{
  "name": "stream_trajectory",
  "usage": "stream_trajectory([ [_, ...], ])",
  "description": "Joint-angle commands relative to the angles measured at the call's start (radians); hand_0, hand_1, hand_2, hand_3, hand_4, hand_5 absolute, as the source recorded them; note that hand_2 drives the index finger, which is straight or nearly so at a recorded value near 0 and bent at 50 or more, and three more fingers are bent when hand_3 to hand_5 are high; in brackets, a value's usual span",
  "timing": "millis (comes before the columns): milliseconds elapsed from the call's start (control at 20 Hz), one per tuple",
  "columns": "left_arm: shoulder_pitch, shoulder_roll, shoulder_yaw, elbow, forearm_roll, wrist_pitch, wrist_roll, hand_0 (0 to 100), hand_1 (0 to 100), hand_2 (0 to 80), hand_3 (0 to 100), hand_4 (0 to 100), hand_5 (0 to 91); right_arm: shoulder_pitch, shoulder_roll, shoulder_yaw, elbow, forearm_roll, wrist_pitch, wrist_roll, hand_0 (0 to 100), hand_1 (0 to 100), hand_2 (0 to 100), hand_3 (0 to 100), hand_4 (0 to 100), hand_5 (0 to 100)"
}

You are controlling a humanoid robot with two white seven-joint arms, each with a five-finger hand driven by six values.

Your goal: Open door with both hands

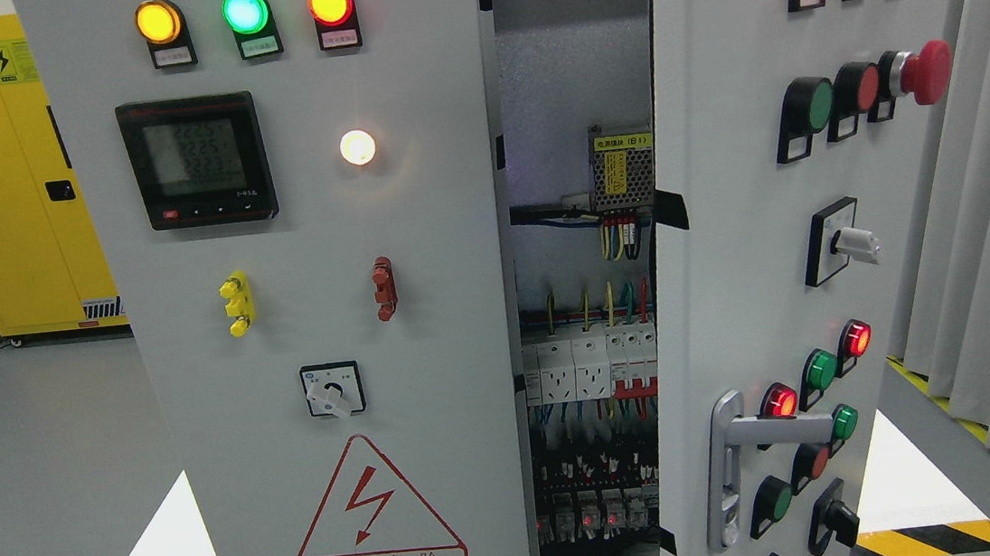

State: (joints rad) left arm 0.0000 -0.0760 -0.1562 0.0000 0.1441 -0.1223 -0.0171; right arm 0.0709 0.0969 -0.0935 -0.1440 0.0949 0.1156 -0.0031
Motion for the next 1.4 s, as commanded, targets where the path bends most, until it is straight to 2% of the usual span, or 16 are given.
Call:
stream_trajectory([
  [0,-0.017,0.001,0.001,-0.025,0.005,0.004,-0.001,0,0,0.0,0,0,0.0,0.003,-0.011,-0.002,0.003,0.0,-0.001,0.0,21,8,0,0,0,0],
  [551,-0.02,0.025,0.004,-0.095,0.005,-0.007,0.0,0,0,0.0,0,0,0.0,0.043,-0.017,-0.002,0.001,0.0,-0.001,0.0,21,8,0,0,0,0],
  [651,0.0,0.083,0.004,-0.286,0.006,-0.005,0.0,0,0,0.0,0,0,0.0,0.041,-0.016,-0.002,0.003,0.002,-0.001,0.0,21,8,0,0,0,0],
  [901,0.113,0.151,-0.006,-0.786,0.006,-0.003,-0.001,0,0,0.0,0,0,0.0,0.044,-0.02,-0.002,0.003,0.002,-0.001,0.0,21,8,0,0,0,0],
  [1051,0.162,0.2,-0.017,-1.003,0.011,-0.005,-0.015,0,0,0.0,0,0,0.0,0.044,-0.02,-0.002,0.001,0.0,-0.001,0.0,21,8,0,0,0,0],
  [1101,0.175,0.228,-0.029,-1.062,0.027,-0.005,-0.05,0,0,0.0,0,0,0.0,0.044,-0.019,-0.002,0.0,0.0,-0.001,0.0,21,8,0,0,0,0],
  [1151,0.176,0.257,-0.035,-1.099,0.055,-0.005,-0.111,0,0,0.0,0,0,0.0,0.044,-0.019,-0.002,0.0,0.0,-0.001,0.0,21,8,0,0,0,0],
  [1302,0.176,0.312,-0.034,-1.14,0.165,-0.007,-0.389,0,0,0.0,0,0,0.0,0.044,-0.017,-0.002,0.001,0.0,-0.001,0.0,21,8,0,0,0,0],
  [1352,0.176,0.326,-0.034,-1.155,0.188,-0.007,-0.421,0,0,0.0,0,0,0.0,0.044,-0.019,-0.002,0.001,0.0,-0.001,0.0,21,8,0,0,0,0],
])
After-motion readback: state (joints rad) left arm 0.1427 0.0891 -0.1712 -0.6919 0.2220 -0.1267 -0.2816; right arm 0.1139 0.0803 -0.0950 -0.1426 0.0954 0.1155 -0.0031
